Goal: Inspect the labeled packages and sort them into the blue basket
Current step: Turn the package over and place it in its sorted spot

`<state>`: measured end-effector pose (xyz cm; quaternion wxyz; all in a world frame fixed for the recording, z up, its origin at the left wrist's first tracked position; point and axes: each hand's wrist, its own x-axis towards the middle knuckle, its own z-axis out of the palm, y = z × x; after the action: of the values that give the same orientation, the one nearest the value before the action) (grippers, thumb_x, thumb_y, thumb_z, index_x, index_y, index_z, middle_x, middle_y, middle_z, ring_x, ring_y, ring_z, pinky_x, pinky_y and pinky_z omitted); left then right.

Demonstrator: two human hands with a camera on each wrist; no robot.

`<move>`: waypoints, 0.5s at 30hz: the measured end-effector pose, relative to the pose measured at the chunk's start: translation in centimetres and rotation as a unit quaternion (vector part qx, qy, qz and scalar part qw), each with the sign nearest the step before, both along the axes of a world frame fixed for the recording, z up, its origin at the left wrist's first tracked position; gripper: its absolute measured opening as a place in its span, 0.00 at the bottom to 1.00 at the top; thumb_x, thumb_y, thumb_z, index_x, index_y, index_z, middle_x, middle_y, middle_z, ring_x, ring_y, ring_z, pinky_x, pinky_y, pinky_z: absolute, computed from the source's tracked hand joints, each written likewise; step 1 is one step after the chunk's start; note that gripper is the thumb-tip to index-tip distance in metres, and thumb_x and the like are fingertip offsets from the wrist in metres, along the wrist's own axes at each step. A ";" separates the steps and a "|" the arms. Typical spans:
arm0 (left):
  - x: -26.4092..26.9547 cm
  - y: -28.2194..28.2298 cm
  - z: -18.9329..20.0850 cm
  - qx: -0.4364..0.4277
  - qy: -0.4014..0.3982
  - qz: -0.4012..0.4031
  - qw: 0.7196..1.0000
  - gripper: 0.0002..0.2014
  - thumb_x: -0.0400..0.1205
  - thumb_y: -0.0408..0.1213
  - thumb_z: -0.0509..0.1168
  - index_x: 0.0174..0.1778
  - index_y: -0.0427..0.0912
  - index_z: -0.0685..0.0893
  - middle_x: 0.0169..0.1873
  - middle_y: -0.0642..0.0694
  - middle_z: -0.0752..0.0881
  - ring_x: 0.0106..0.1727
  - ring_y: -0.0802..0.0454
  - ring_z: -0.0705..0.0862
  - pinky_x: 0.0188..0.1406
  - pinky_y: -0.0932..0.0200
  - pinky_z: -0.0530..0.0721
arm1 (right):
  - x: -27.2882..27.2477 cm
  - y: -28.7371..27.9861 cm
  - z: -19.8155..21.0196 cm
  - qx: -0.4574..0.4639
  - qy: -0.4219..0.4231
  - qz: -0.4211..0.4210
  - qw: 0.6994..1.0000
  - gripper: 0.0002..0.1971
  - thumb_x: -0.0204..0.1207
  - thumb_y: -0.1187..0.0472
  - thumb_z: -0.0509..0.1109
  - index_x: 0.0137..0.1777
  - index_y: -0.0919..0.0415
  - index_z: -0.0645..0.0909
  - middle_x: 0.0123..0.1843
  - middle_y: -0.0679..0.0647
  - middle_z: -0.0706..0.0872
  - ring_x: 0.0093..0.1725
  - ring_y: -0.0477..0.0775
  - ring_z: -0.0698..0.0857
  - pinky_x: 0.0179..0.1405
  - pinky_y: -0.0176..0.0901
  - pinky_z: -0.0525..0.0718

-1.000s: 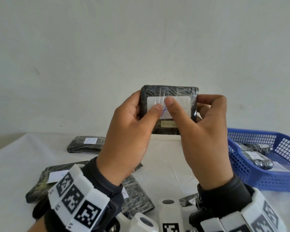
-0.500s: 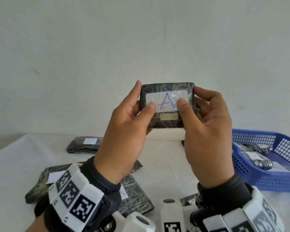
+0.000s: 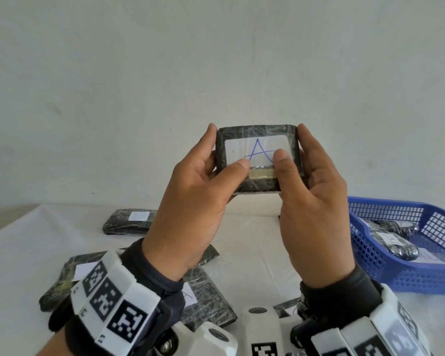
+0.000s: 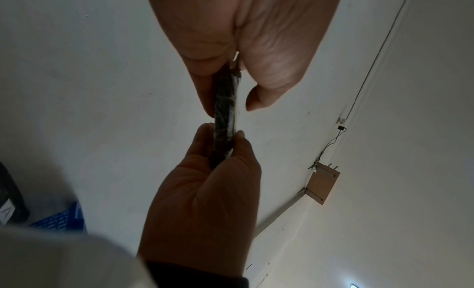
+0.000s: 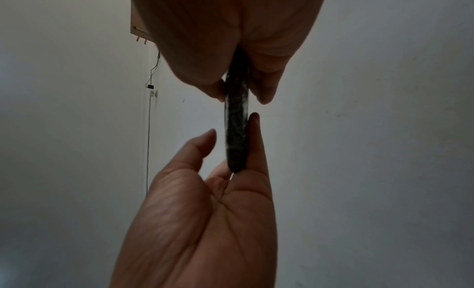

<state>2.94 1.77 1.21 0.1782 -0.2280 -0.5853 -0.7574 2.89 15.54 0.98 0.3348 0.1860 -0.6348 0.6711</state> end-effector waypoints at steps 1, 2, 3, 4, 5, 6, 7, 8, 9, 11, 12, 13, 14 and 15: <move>0.0 0.1 0.0 -0.006 -0.001 0.000 1.000 0.36 0.87 0.27 0.65 0.90 0.49 0.60 0.64 0.50 0.92 0.64 0.55 0.91 0.66 0.59 0.88 | 0.0 0.0 0.0 0.006 0.002 -0.005 1.000 0.27 0.90 0.59 0.69 0.88 0.56 0.69 0.75 0.46 0.86 0.74 0.40 0.84 0.76 0.44 0.83; 0.0 0.1 0.0 -0.010 -0.001 -0.001 1.000 0.37 0.87 0.27 0.65 0.91 0.50 0.60 0.66 0.51 0.91 0.65 0.56 0.91 0.68 0.59 0.87 | -0.1 0.0 0.0 0.010 0.003 -0.009 1.000 0.28 0.89 0.58 0.69 0.88 0.56 0.69 0.76 0.46 0.85 0.75 0.40 0.84 0.78 0.45 0.82; 0.0 0.1 0.0 -0.013 -0.001 -0.003 1.000 0.37 0.88 0.27 0.66 0.91 0.51 0.59 0.67 0.51 0.91 0.65 0.56 0.90 0.70 0.58 0.86 | -0.1 -0.1 -0.1 0.016 0.003 -0.014 1.000 0.31 0.87 0.55 0.70 0.88 0.56 0.68 0.78 0.46 0.84 0.76 0.42 0.83 0.79 0.47 0.81; 0.1 0.1 0.0 -0.013 0.000 -0.005 1.000 0.37 0.88 0.29 0.67 0.91 0.51 0.59 0.66 0.53 0.91 0.66 0.57 0.90 0.71 0.57 0.85 | -0.1 -0.2 -0.1 0.024 0.001 -0.020 1.000 0.34 0.84 0.51 0.70 0.89 0.55 0.67 0.79 0.47 0.83 0.77 0.44 0.82 0.79 0.50 0.81; 0.1 0.2 0.1 -0.013 0.002 -0.006 1.000 0.39 0.87 0.31 0.69 0.91 0.52 0.58 0.65 0.55 0.92 0.66 0.58 0.90 0.73 0.56 0.84 | -0.1 -0.3 -0.2 0.034 0.001 -0.029 0.999 0.37 0.82 0.49 0.71 0.89 0.54 0.66 0.79 0.47 0.83 0.78 0.45 0.82 0.79 0.51 0.81; 0.1 0.2 0.1 -0.015 0.006 -0.007 1.000 0.41 0.85 0.34 0.70 0.91 0.52 0.58 0.65 0.56 0.91 0.67 0.58 0.89 0.74 0.54 0.83 | 0.0 -0.3 -0.2 0.043 0.004 -0.034 0.999 0.38 0.80 0.47 0.71 0.89 0.54 0.66 0.79 0.47 0.83 0.77 0.46 0.83 0.78 0.52 0.81; 0.1 0.1 0.2 -0.018 0.009 -0.008 1.000 0.42 0.82 0.37 0.70 0.91 0.53 0.57 0.67 0.56 0.90 0.69 0.59 0.88 0.77 0.52 0.81 | 0.0 -0.3 -0.3 0.047 0.006 -0.037 0.998 0.39 0.80 0.47 0.72 0.89 0.54 0.66 0.78 0.46 0.83 0.76 0.46 0.83 0.77 0.51 0.82; 0.1 0.1 0.2 -0.019 0.012 -0.009 1.000 0.43 0.80 0.38 0.69 0.91 0.54 0.57 0.70 0.56 0.89 0.71 0.59 0.87 0.79 0.49 0.80 | 0.1 -0.3 -0.2 0.049 0.008 -0.037 0.998 0.39 0.80 0.47 0.73 0.89 0.54 0.66 0.77 0.45 0.84 0.75 0.44 0.84 0.76 0.49 0.83; 0.1 0.1 0.2 -0.016 0.013 -0.011 1.000 0.43 0.80 0.38 0.68 0.91 0.54 0.57 0.70 0.56 0.89 0.71 0.59 0.87 0.80 0.48 0.79 | 0.1 -0.3 -0.3 0.051 0.009 -0.037 0.998 0.38 0.81 0.47 0.74 0.89 0.54 0.66 0.76 0.44 0.84 0.74 0.42 0.84 0.75 0.47 0.84; 0.2 0.1 0.2 -0.008 0.011 -0.017 1.000 0.42 0.81 0.36 0.68 0.91 0.54 0.58 0.66 0.57 0.91 0.68 0.59 0.88 0.77 0.50 0.80 | 0.1 -0.3 -0.3 0.059 0.009 -0.034 0.998 0.38 0.82 0.48 0.74 0.89 0.53 0.65 0.75 0.45 0.85 0.72 0.42 0.85 0.74 0.47 0.85; 0.2 0.1 0.2 -0.006 0.009 -0.017 1.000 0.41 0.82 0.36 0.67 0.91 0.54 0.58 0.63 0.57 0.92 0.67 0.59 0.89 0.76 0.52 0.82 | 0.1 -0.3 -0.3 0.061 0.007 -0.032 0.998 0.38 0.82 0.49 0.74 0.89 0.53 0.64 0.75 0.46 0.85 0.72 0.43 0.86 0.73 0.48 0.85; 0.1 0.1 0.1 -0.004 0.009 -0.015 1.000 0.40 0.83 0.34 0.67 0.91 0.54 0.58 0.62 0.57 0.93 0.66 0.59 0.89 0.74 0.53 0.83 | 0.1 -0.2 -0.4 0.060 0.007 -0.030 0.998 0.37 0.83 0.50 0.74 0.89 0.53 0.64 0.75 0.45 0.85 0.72 0.43 0.86 0.73 0.48 0.85; 0.1 0.1 0.2 0.000 0.007 -0.015 1.000 0.40 0.84 0.33 0.67 0.91 0.53 0.58 0.61 0.57 0.93 0.65 0.58 0.90 0.73 0.55 0.85 | 0.2 -0.2 -0.4 0.062 0.009 -0.026 0.998 0.36 0.84 0.52 0.74 0.89 0.53 0.64 0.75 0.44 0.84 0.72 0.41 0.85 0.74 0.46 0.85; 0.2 0.0 0.2 0.006 0.002 -0.018 1.000 0.40 0.83 0.33 0.66 0.91 0.53 0.58 0.61 0.55 0.93 0.65 0.57 0.90 0.70 0.57 0.85 | 0.1 0.0 -0.4 0.068 0.013 -0.020 0.997 0.35 0.86 0.55 0.73 0.90 0.53 0.64 0.76 0.42 0.83 0.73 0.38 0.84 0.75 0.44 0.83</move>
<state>3.11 1.77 1.44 0.1671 -0.2391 -0.5759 -0.7637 3.00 15.52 0.58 0.3429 0.2042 -0.6785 0.6168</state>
